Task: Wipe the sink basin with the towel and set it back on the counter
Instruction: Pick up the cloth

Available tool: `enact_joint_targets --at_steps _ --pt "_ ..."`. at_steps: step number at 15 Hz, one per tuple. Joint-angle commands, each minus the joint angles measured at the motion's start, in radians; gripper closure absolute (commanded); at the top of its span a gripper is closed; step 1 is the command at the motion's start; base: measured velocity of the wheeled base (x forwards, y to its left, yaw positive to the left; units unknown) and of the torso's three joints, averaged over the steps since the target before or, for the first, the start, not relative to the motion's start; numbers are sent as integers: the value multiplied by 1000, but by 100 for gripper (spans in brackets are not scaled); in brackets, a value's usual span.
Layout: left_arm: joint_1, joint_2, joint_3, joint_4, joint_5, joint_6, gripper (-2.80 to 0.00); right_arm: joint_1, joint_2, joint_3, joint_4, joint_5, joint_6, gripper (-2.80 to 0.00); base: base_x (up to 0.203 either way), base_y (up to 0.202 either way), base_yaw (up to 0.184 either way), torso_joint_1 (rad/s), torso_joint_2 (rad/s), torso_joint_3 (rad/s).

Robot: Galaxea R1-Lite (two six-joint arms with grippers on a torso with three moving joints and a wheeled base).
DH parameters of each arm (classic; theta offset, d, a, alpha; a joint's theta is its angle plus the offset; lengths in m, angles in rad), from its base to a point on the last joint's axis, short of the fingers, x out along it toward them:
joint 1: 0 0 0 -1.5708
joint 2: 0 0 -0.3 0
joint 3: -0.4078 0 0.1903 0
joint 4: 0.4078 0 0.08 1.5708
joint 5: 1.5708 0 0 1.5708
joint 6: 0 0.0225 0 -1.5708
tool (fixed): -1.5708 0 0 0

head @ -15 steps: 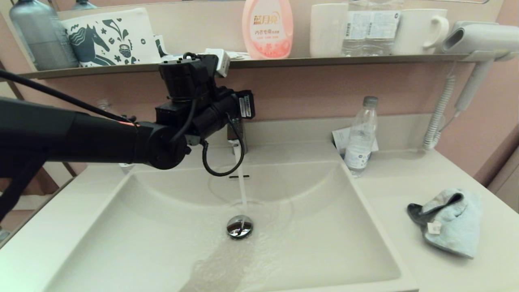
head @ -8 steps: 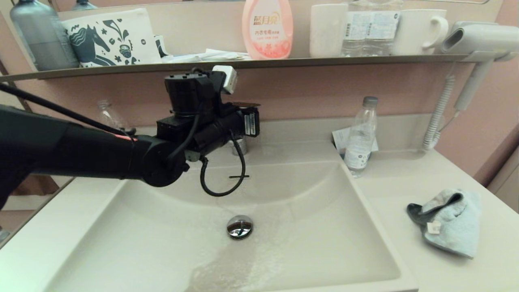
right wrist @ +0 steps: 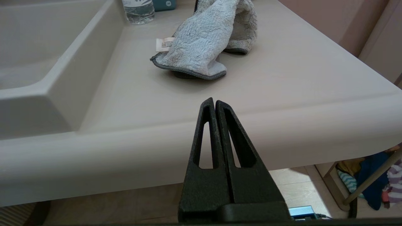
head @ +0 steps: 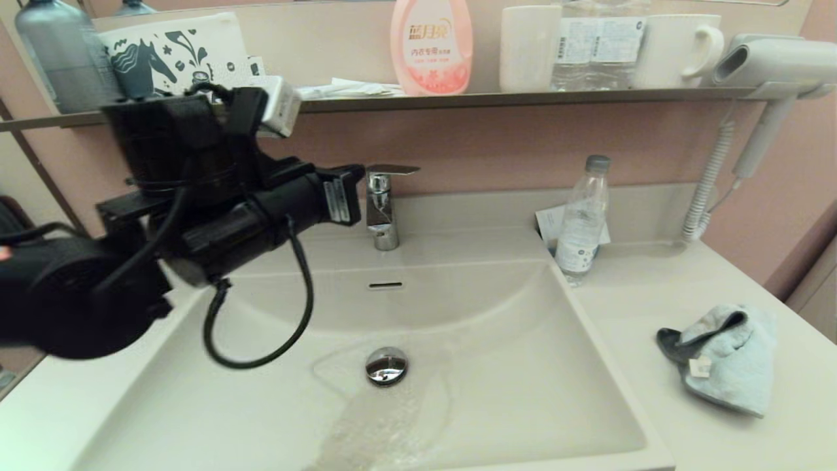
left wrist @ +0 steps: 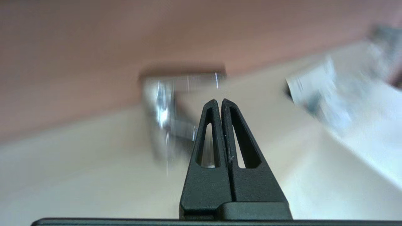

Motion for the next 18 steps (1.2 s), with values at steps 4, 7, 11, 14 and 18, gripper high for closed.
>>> enact_joint_targets --at_steps 4,7,11,14,18 --pt "8 -500 420 -3 18 -3 0 0 0 0 0 -1 0 0 0 0 0 0 0 0" --pt "160 -732 601 0 12 -11 0 0 0 0 0 0 0 0 0 0 0 0 0 0" --pt "393 -1031 792 3 -11 -44 0 0 0 0 0 0 0 0 0 0 0 0 0 0" --pt "502 -1146 907 5 -28 -62 0 0 0 0 0 -1 0 0 0 0 0 0 0 0" --pt "527 -1318 976 101 -80 -72 0 0 0 0 0 0 0 0 0 0 0 0 0 0"
